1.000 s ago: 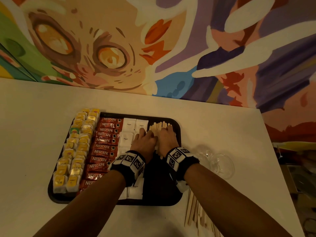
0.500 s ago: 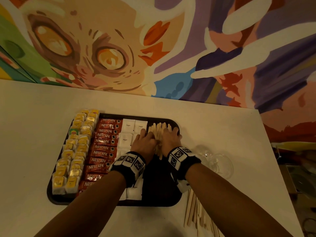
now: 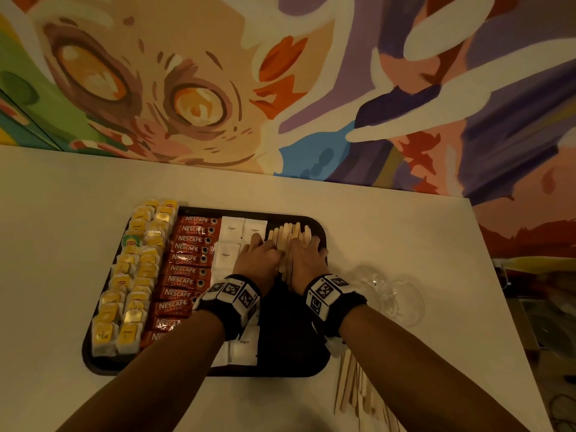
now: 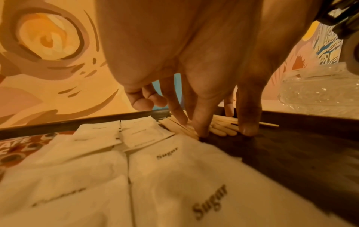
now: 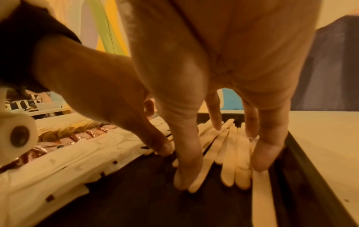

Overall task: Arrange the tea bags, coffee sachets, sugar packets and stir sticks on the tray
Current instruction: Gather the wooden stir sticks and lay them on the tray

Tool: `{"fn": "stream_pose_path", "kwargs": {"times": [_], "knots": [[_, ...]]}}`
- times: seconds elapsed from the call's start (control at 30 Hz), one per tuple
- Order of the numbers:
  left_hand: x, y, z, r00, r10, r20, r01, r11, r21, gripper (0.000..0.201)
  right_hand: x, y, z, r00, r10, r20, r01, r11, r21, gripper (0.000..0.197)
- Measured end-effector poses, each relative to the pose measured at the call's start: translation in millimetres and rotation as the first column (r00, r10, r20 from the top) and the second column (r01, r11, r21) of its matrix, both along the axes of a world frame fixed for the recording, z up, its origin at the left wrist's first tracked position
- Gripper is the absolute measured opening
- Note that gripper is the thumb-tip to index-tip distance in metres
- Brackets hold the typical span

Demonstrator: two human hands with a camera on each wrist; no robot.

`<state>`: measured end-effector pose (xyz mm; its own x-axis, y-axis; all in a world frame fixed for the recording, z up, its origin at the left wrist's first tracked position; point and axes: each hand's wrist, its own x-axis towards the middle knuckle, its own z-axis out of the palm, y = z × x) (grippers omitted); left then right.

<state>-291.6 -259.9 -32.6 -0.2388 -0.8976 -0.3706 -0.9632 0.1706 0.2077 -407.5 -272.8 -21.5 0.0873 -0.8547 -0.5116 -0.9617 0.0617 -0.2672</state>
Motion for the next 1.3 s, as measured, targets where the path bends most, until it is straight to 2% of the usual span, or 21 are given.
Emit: {"fn": "stream_pose_path", "kwargs": {"times": [0.17,0.33,0.47,0.63,0.7,0.8,0.93,1.03,1.17,1.23,1.3], "knots": [[-2,-1,-2,0.997,0.040,-0.066,-0.041,0.999,-0.012,0.043,-4,-2,3,1.000,-0.010,-0.009,0.010,1.000,-0.013,0.061],[0,0,-3,0.997,0.045,-0.061,-0.047,0.998,-0.031,0.046,-5,0,1,0.998,0.054,-0.029,-0.055,0.998,-0.013,0.066],[-1,-1,-6,0.997,0.052,-0.061,-0.053,0.999,-0.003,0.043,-5,-1,3,0.999,0.032,-0.006,-0.032,0.999,-0.037,0.056],[-3,0,-6,0.994,0.067,-0.090,-0.067,0.998,0.000,0.045,-8,2,10,0.999,0.037,0.009,-0.037,0.999,-0.014,0.066],[-2,4,-3,0.990,0.085,-0.110,-0.087,0.996,-0.014,0.045,-12,4,18,0.998,0.052,0.043,-0.051,0.998,-0.038,0.063],[-4,15,6,0.978,0.096,-0.187,-0.102,0.994,-0.025,0.038,-24,12,37,0.985,0.079,0.153,-0.063,0.992,-0.108,0.047],[-19,42,30,0.910,0.100,-0.403,-0.117,0.993,-0.017,0.023,-56,35,71,0.931,-0.007,0.364,0.081,0.979,-0.189,0.019],[-37,71,50,0.835,0.104,-0.540,-0.090,0.995,0.054,0.019,-89,60,94,0.909,-0.051,0.415,0.171,0.951,-0.257,0.006],[-65,105,59,0.801,0.133,-0.584,-0.013,0.979,0.204,0.016,-141,99,100,0.906,-0.207,0.370,0.322,0.904,-0.282,0.003],[-81,121,55,0.807,0.157,-0.570,0.014,0.959,0.283,0.016,-166,121,89,0.906,-0.311,0.286,0.388,0.880,-0.273,0.005],[-98,135,46,0.832,0.214,-0.513,-0.015,0.931,0.365,0.028,-191,143,65,0.885,-0.424,0.189,0.457,0.870,-0.187,0.012]]}}
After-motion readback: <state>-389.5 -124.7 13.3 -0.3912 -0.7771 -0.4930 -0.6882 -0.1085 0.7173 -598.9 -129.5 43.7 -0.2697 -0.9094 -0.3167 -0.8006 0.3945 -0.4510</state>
